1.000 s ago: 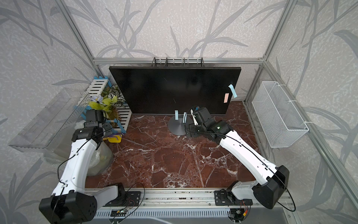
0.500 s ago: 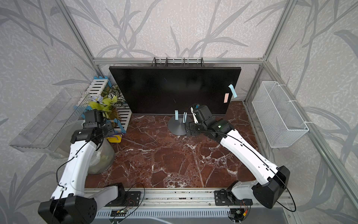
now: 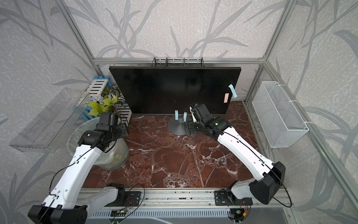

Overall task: Remove the sticky note from the monitor
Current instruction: Move the trash bin to the center of the board.

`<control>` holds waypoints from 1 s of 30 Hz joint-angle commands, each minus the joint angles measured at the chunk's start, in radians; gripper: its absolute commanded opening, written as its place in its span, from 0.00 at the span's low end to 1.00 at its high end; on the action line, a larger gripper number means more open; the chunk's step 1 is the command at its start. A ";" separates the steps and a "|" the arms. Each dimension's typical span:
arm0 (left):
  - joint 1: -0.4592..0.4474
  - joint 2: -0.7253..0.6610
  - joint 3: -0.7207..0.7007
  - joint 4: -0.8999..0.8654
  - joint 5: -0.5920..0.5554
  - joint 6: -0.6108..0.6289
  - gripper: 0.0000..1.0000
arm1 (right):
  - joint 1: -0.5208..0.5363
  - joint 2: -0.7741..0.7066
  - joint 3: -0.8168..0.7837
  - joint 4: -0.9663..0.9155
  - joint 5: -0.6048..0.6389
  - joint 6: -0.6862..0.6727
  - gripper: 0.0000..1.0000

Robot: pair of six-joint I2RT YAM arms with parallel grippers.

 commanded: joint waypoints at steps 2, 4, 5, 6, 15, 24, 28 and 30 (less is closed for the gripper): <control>-0.078 -0.028 -0.038 -0.039 0.080 -0.167 0.00 | -0.024 0.006 0.030 -0.006 0.012 0.004 0.95; -0.119 -0.029 -0.043 -0.029 0.076 -0.194 0.00 | -0.042 0.000 0.025 0.002 0.003 0.014 0.95; -0.139 -0.028 -0.046 -0.022 0.074 -0.212 0.00 | -0.051 -0.002 0.022 0.006 -0.004 0.020 0.95; -0.160 -0.025 -0.048 -0.012 0.075 -0.229 0.00 | -0.063 -0.007 0.018 0.011 -0.013 0.025 0.95; -0.403 0.077 -0.012 0.084 0.038 -0.329 0.00 | -0.159 -0.073 -0.068 0.068 -0.083 0.091 0.95; -0.581 0.185 0.085 0.133 -0.031 -0.368 0.00 | -0.190 -0.117 -0.116 0.075 -0.092 0.122 0.95; -0.599 0.164 0.097 0.140 -0.040 -0.380 0.00 | -0.190 -0.123 -0.125 0.072 -0.092 0.126 0.95; -0.604 0.154 0.099 0.141 -0.036 -0.385 0.00 | -0.190 -0.124 -0.129 0.071 -0.091 0.126 0.95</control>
